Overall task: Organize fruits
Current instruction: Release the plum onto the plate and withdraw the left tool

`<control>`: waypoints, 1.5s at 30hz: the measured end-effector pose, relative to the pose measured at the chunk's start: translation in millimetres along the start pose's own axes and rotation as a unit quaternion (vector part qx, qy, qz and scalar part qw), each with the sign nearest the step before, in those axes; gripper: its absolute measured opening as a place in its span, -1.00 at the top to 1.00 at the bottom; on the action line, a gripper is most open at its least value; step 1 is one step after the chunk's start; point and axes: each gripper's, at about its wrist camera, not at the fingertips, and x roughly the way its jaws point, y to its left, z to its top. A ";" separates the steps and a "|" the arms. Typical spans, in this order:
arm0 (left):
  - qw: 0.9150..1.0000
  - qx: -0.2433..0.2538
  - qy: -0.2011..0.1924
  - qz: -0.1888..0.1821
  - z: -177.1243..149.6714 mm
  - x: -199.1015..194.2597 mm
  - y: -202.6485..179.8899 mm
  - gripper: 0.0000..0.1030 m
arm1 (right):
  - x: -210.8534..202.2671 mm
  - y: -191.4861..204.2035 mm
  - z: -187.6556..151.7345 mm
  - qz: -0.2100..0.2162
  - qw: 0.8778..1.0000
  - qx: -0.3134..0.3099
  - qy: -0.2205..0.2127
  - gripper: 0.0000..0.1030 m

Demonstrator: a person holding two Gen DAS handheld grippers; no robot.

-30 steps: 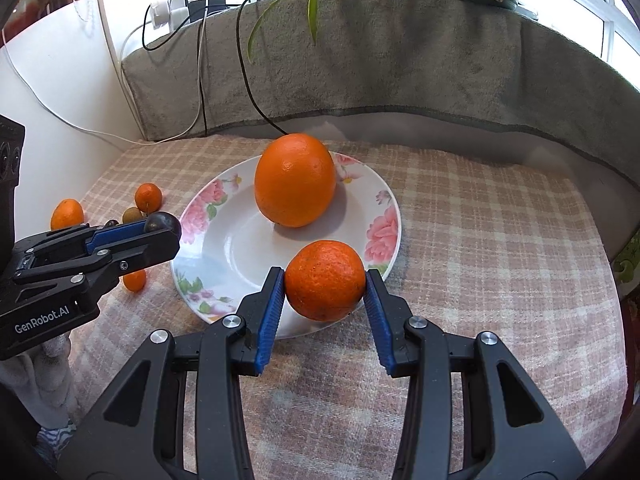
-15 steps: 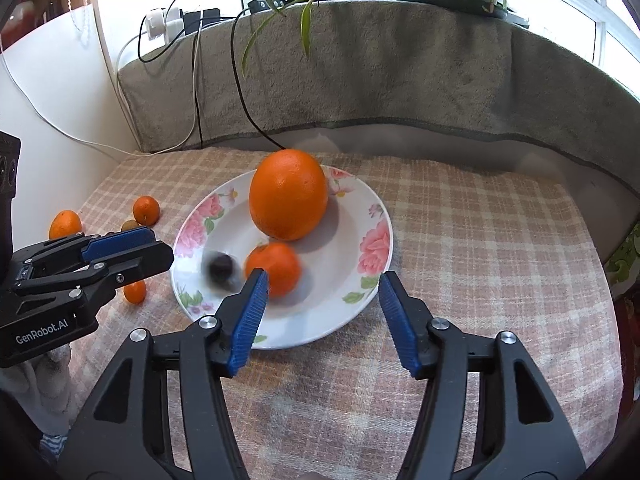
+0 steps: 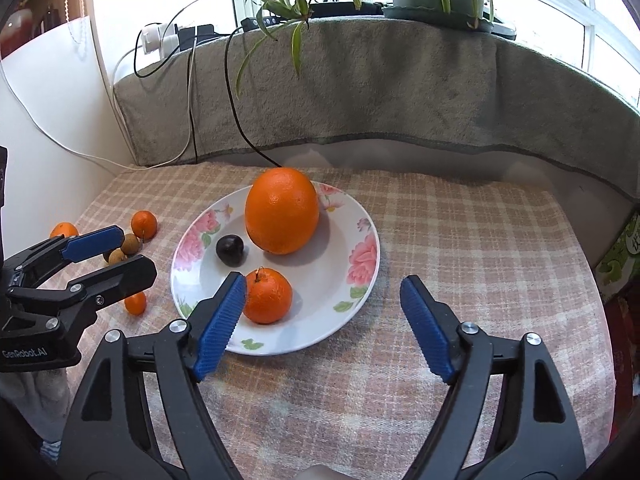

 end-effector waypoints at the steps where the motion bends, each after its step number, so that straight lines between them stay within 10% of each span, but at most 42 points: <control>1: 1.000 0.000 -0.002 0.001 0.3 -1.4 0.7 -0.54 | -0.9 0.4 0.4 0.000 1.000 0.001 -0.002 -0.72; 27: 0.994 -0.063 -0.020 0.091 -30.8 -63.6 120.2 -0.53 | 0.6 80.0 11.4 0.091 0.993 -0.069 -0.007 -0.73; 45: 0.996 -0.074 0.019 0.053 -45.0 -36.5 138.7 0.35 | 38.2 151.7 10.3 0.149 0.974 -0.162 0.056 -0.13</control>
